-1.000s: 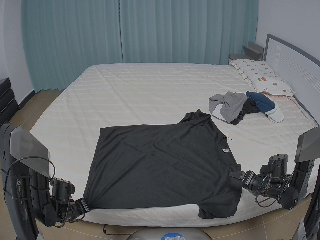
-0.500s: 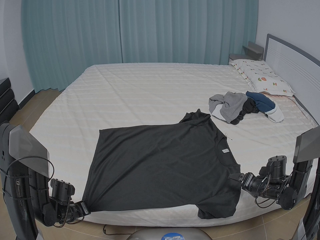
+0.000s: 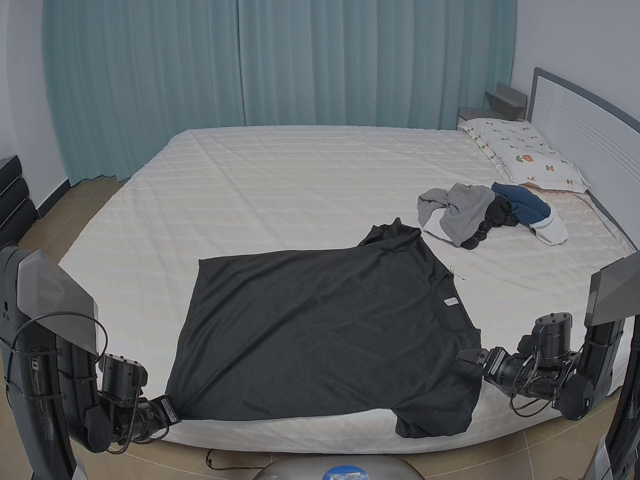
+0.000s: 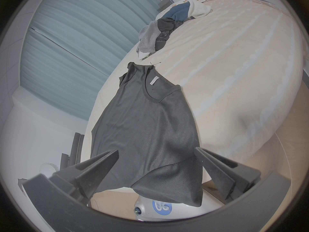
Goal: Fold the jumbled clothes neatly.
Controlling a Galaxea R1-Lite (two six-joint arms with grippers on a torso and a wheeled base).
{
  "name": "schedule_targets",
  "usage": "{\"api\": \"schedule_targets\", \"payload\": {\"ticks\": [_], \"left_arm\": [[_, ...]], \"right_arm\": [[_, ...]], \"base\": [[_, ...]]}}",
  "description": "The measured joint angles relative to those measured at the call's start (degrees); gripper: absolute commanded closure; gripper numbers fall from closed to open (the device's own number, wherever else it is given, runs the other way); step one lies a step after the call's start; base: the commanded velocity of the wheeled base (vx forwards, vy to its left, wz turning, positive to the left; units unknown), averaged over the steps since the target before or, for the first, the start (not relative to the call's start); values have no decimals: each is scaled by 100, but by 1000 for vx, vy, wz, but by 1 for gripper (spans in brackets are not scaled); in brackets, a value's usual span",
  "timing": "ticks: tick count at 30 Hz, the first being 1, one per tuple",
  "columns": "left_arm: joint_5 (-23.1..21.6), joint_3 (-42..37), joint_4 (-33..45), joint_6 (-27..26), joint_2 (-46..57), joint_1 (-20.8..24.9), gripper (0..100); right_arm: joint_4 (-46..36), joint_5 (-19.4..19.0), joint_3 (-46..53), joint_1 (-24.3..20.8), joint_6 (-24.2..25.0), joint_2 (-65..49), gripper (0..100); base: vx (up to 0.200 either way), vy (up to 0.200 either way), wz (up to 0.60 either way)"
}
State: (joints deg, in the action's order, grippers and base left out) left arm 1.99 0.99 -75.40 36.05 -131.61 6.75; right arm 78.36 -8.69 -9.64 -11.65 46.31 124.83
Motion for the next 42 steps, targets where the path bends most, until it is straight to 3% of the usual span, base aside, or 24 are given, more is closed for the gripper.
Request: {"api": "schedule_targets", "payload": {"ticks": [10, 28, 29, 42], "left_arm": [[4, -2, -88, 62, 291, -138, 100], [-7, 2, -112, 121, 623, -343, 100], [-10, 2, -112, 121, 625, -343, 100], [-5, 2, -110, 119, 631, -343, 100]], "right_arm": [[-46, -6, 204, 201, -762, 119, 0], [39, 32, -719, 352, -784, 1017, 0], [35, 32, -766, 369, -784, 1036, 100], [-66, 290, -1284, 568, -830, 995, 100]], "base": [[0, 0, 0], [0, 0, 0], [0, 0, 0], [0, 0, 0]]}}
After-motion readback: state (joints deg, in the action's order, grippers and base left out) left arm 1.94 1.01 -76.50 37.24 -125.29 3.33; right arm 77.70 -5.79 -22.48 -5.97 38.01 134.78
